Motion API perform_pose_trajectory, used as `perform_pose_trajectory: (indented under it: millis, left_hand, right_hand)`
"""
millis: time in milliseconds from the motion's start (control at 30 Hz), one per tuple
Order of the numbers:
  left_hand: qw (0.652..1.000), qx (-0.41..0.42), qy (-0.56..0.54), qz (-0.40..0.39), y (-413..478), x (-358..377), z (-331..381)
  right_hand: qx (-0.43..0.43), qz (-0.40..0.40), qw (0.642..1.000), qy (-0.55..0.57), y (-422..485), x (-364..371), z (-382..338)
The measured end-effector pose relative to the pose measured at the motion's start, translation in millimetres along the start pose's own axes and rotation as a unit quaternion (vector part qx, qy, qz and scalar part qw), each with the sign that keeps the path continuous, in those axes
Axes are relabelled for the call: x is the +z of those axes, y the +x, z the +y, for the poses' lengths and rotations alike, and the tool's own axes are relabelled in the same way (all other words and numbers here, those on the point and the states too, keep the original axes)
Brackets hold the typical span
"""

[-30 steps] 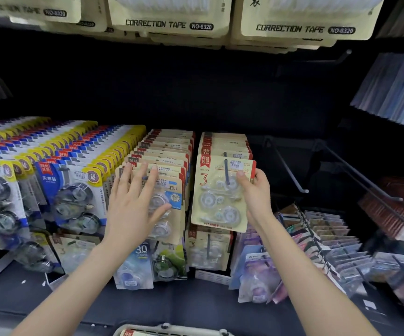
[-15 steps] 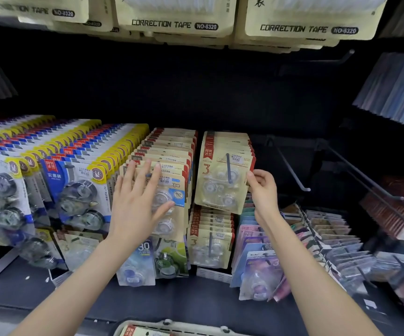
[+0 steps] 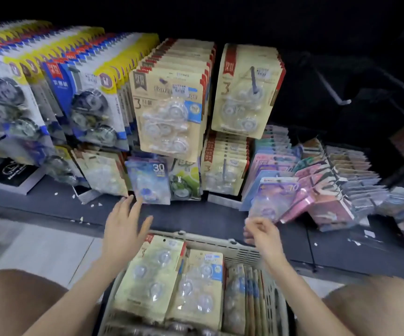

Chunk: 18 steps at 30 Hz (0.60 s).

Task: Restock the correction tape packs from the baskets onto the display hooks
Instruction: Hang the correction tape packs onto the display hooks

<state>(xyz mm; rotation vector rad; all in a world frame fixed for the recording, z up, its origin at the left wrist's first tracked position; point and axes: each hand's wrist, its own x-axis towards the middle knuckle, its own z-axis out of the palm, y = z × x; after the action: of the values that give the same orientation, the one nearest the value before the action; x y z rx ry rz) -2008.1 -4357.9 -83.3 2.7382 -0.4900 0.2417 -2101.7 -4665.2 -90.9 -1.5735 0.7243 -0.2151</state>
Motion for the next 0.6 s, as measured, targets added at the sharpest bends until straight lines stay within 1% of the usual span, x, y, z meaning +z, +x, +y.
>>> perform_pose_trajectory:
  millis: [100, 200, 267, 367, 400, 467, 500, 600]
  left_hand:
    - [0.993, -0.059, 0.003, -0.098, -45.9, 38.1, -34.6]
    - [0.981, -0.136, -0.016, -0.138, -78.8, 60.1, -54.2]
    - [0.966, -0.207, -0.031, -0.15, -97.3, 75.1, -71.1]
    - [0.952, -0.226, -0.066, -0.198, -120.1, 87.2, -84.4]
    - [0.946, -0.235, -0.091, -0.206, -123.8, 87.1, -81.4]
    - [0.936, -0.256, -0.143, -0.197, -127.8, 86.6, -73.3]
    - [0.935, -0.258, -0.155, -0.19, -127.8, 86.3, -70.8]
    - [0.934, -0.251, -0.172, -0.186, -127.6, 81.9, -66.3]
  right_hand:
    - [0.111, -0.033, 0.992, -0.052, -21.1, 21.6, 64.6]
    - [0.174, -0.071, 0.98, -0.066, -41.0, 44.4, 100.9]
    - [0.209, -0.118, 0.97, -0.041, -53.8, 63.7, 108.5]
    - [0.231, -0.178, 0.956, -0.038, -65.7, 98.1, 113.1]
    - [0.235, -0.197, 0.951, -0.039, -67.0, 109.9, 115.0]
    - [0.23, -0.229, 0.944, -0.054, -69.4, 131.1, 115.8]
    - [0.224, -0.231, 0.944, -0.071, -69.2, 140.4, 118.9]
    - [0.222, -0.202, 0.948, -0.109, -69.7, 159.7, 118.3]
